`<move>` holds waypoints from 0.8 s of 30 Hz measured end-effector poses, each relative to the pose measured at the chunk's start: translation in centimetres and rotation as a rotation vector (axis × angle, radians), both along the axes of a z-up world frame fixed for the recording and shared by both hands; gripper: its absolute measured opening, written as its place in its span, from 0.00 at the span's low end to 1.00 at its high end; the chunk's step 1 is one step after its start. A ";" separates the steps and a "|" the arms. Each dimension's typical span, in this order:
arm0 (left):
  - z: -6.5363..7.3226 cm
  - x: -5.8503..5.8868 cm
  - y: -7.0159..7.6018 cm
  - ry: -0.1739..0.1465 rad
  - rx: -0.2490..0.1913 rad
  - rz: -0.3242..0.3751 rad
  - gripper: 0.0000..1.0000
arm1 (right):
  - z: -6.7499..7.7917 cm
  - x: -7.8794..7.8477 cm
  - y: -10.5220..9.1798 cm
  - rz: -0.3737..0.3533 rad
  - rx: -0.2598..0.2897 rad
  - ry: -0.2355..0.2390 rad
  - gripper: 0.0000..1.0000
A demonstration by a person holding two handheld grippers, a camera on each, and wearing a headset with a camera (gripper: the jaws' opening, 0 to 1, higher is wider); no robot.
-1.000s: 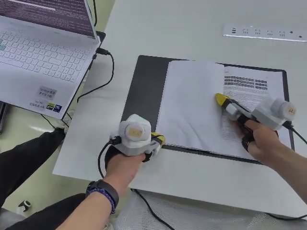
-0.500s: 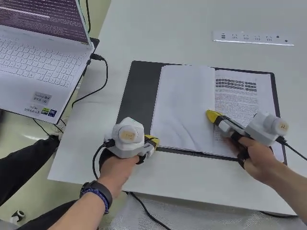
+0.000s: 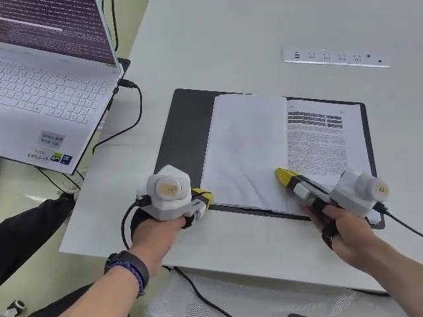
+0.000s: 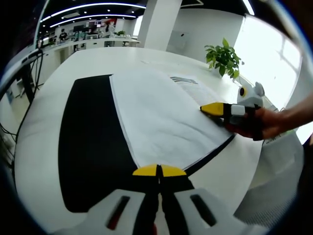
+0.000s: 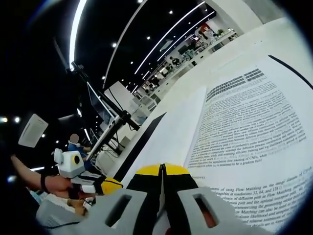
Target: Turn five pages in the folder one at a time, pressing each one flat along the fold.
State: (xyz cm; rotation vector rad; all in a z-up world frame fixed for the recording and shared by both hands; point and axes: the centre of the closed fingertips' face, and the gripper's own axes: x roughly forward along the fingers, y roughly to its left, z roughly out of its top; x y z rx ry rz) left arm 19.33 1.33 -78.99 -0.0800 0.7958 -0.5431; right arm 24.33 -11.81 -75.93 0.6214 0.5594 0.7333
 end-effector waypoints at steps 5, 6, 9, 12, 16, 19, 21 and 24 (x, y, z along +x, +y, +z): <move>-0.1 0.0 0.0 -0.003 -0.003 0.003 0.00 | -0.2 -1.2 -0.1 0.019 -0.005 0.002 0.00; -0.1 0.0 0.0 -0.004 -0.004 0.003 0.00 | -0.4 -1.2 -0.3 0.023 -0.006 0.003 0.00; -0.1 0.0 0.0 -0.009 -0.008 -0.001 0.00 | -0.6 -1.7 -0.4 0.038 -0.013 0.006 0.00; -0.1 0.0 0.0 -0.011 -0.012 -0.001 0.00 | -0.9 -2.2 -0.5 0.049 -0.018 0.010 0.00; 0.0 0.0 -0.1 -0.010 -0.018 0.004 0.00 | -1.2 -3.0 -0.7 0.058 -0.019 0.015 0.00; -0.1 0.0 -0.1 -0.013 -0.016 0.003 0.00 | -1.4 -3.8 -0.7 0.067 -0.025 0.017 0.00; -0.1 0.0 -0.1 -0.014 -0.015 0.003 0.00 | -1.6 -4.2 -0.8 0.065 -0.021 0.024 0.00; -0.1 0.0 0.0 -0.015 -0.017 0.005 0.00 | -1.6 -4.7 -0.9 0.058 -0.017 0.026 0.00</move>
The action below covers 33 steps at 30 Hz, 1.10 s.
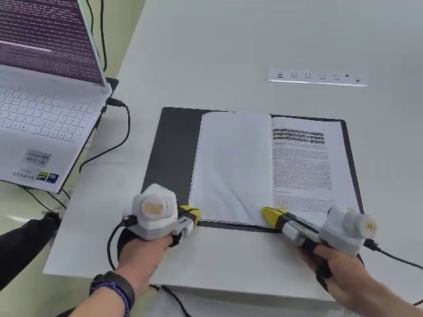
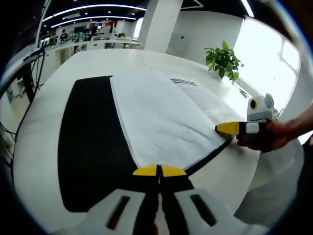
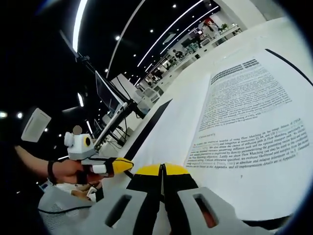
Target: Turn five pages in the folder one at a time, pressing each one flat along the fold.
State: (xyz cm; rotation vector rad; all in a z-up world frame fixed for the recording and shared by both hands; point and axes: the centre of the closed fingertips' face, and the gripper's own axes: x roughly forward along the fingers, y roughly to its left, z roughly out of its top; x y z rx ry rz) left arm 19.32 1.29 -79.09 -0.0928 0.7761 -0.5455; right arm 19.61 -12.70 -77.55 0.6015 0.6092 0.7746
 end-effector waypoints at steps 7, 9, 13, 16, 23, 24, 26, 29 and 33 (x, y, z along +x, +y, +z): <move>0.0 -0.1 0.0 -0.004 -0.001 0.009 0.00 | -0.1 -0.5 0.1 0.010 -0.021 0.003 0.00; 0.0 -0.1 0.0 -0.005 0.000 0.011 0.00 | -0.2 -0.5 0.0 0.010 -0.019 0.005 0.00; 0.0 -0.1 0.0 -0.006 -0.001 0.018 0.00 | -0.2 -0.6 0.0 0.008 -0.022 0.009 0.00; 0.0 -0.1 0.0 -0.006 0.000 0.023 0.00 | -0.2 -0.5 0.1 0.005 -0.025 0.011 0.00; 0.1 0.0 0.2 0.048 -0.034 0.075 0.00 | -0.3 -0.3 0.0 -0.012 -0.006 0.083 0.00; 0.1 0.1 0.2 0.059 -0.042 0.081 0.00 | -0.2 -0.3 0.1 -0.010 -0.005 0.090 0.00; 0.1 0.1 0.2 0.067 -0.047 0.083 0.00 | -0.2 -0.4 0.2 -0.003 -0.015 0.095 0.00; 0.1 -0.1 0.0 0.084 -0.033 0.074 0.00 | 0.3 -0.9 0.4 0.019 -0.018 0.094 0.05; 0.9 -0.7 -1.1 0.094 -0.044 0.045 0.08 | 1.1 -1.5 0.1 0.034 -0.040 0.081 0.16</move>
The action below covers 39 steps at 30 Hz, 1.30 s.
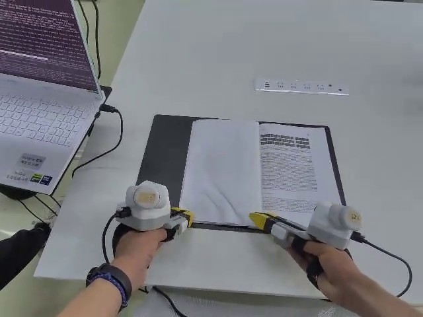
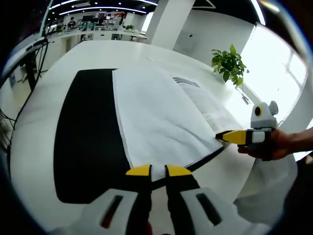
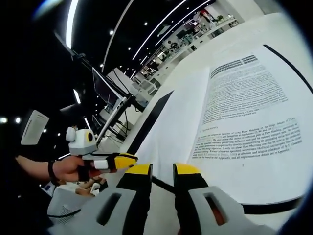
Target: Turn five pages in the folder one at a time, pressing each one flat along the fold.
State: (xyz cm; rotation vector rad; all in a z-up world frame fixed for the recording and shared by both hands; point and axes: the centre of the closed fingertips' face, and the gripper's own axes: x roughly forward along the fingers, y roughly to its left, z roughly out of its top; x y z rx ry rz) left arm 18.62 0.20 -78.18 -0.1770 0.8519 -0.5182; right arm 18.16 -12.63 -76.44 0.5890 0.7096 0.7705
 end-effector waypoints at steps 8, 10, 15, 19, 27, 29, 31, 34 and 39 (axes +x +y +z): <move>1.6 -0.7 -0.8 -0.030 0.028 -0.053 0.19 | 0.5 -1.2 -1.9 0.029 -0.048 -0.017 0.25; 2.0 -0.8 -0.8 -0.040 0.034 -0.061 0.20 | 0.6 -1.3 -2.7 0.022 -0.056 -0.019 0.26; 2.8 -1.3 -0.8 -0.063 0.057 -0.093 0.24 | 1.2 -1.6 -4.3 0.027 -0.099 -0.039 0.30; 3.3 -1.7 -0.3 -0.068 0.077 -0.104 0.26 | 1.7 -1.6 -5.9 0.030 -0.125 -0.063 0.31; 5.5 -1.6 0.4 -0.105 0.094 -0.115 0.31 | 3.7 -1.3 -8.9 0.035 -0.177 -0.135 0.38; 6.2 -1.6 0.5 -0.120 0.099 -0.118 0.33 | 4.2 -1.1 -9.7 0.026 -0.184 -0.152 0.39; 6.7 -1.6 0.6 -0.142 0.114 -0.136 0.33 | 4.6 -1.0 -10.5 0.014 -0.186 -0.160 0.41; 7.5 -1.7 0.7 -0.161 0.127 -0.151 0.36 | 5.2 -1.0 -11.2 0.004 -0.191 -0.180 0.44; 8.7 -2.2 1.2 -0.190 0.148 -0.175 0.41 | 6.4 -1.4 -12.4 -0.013 -0.199 -0.222 0.49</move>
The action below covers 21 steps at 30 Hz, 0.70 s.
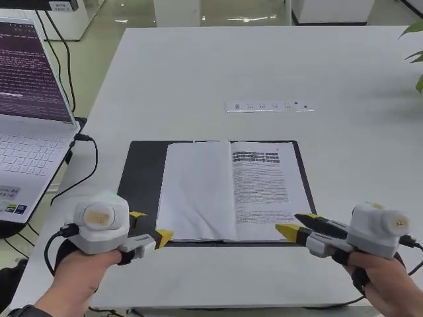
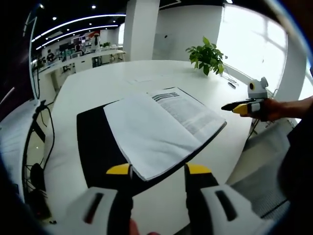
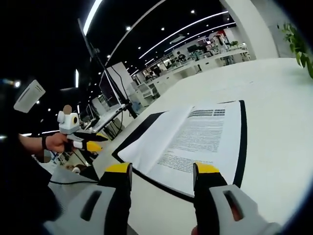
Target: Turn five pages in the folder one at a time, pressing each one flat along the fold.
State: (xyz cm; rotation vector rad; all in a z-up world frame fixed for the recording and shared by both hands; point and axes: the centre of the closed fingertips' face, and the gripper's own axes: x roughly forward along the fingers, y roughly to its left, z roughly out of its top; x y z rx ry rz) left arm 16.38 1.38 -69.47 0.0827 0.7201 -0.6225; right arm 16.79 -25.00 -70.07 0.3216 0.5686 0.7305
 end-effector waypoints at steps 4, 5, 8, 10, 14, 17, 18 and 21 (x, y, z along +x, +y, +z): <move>0.5 -0.4 0.7 -0.022 0.017 0.006 0.45 | 0.6 -0.7 -0.7 0.008 -0.043 -0.030 0.52; 0.6 -0.5 0.8 -0.024 0.015 0.011 0.45 | 0.8 -0.9 -0.8 0.008 -0.050 -0.035 0.53; 0.9 -0.9 0.9 -0.034 0.009 0.021 0.48 | 1.2 -1.2 -1.6 -0.020 -0.064 -0.043 0.54; 1.1 -1.4 1.0 -0.035 0.017 0.018 0.50 | 1.7 -1.4 -2.2 -0.060 -0.062 -0.055 0.55; 2.0 -2.1 1.5 -0.045 -0.003 0.043 0.54 | 2.1 -1.9 -2.8 -0.093 -0.063 -0.058 0.59; 2.8 -2.5 1.9 -0.057 -0.011 0.057 0.56 | 2.5 -2.5 -2.7 -0.088 -0.084 -0.069 0.63; 3.0 -2.5 2.1 -0.066 -0.011 0.067 0.56 | 2.7 -2.6 -2.6 -0.083 -0.087 -0.071 0.64; 3.8 -2.3 2.3 -0.086 -0.041 0.101 0.58 | 3.0 -2.8 -2.5 -0.089 -0.099 -0.078 0.68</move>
